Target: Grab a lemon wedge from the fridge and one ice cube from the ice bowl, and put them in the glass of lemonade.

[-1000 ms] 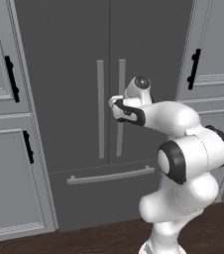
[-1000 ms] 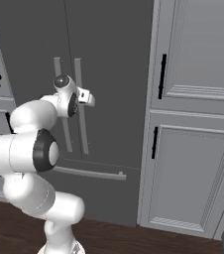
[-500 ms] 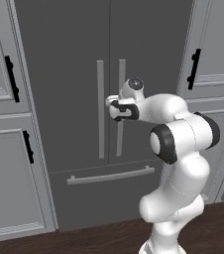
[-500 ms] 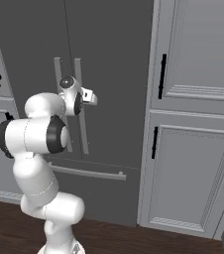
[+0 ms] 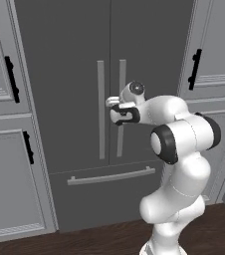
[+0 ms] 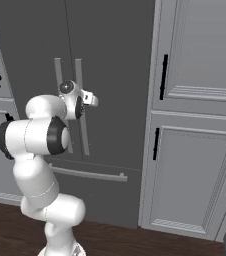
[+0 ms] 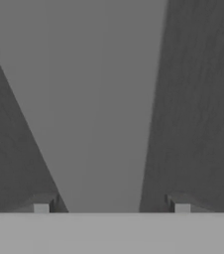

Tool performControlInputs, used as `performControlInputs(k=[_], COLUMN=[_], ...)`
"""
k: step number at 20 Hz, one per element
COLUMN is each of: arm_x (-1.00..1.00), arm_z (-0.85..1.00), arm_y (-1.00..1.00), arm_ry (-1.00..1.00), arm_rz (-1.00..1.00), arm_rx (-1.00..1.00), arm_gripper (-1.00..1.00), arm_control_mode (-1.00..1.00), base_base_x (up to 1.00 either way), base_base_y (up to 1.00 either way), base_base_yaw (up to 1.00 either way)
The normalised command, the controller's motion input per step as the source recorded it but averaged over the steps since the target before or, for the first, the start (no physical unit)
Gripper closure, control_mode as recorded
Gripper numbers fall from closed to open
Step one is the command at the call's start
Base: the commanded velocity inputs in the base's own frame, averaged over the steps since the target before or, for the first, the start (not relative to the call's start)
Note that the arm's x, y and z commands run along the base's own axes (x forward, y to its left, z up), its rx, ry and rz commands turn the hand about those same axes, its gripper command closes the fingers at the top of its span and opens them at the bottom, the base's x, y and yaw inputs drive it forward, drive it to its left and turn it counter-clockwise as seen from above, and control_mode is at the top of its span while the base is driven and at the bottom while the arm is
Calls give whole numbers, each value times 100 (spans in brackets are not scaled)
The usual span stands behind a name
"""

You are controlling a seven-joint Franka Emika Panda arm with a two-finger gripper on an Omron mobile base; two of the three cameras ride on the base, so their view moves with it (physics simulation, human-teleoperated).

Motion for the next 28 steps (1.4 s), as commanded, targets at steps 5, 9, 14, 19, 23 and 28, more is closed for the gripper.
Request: performControlInputs(k=[5, 9, 14, 19, 23, 28], arm_x=[43, 27, -5, -22, -39, -58], arm_z=[1, 0, 0, 2, 19, 16], arm_y=[6, -13, -53, -70, -86, -100], arm_ry=[10, 0, 0, 1, 1, 0], arm_rz=[0, 0, -8, -10, -10, -12], arm_rx=[-9, -7, -1, 0, 0, 7], arm_gripper=[100, 100, 100, 100, 100, 100], arm_control_mode=[-100, -100, -100, -100, -100, -100], base_base_x=[0, 0, 0, 0, 0, 0], base_base_y=[0, 0, 0, 0, 0, 0], base_base_yaw=[0, 0, 0, 0, 0, 0])
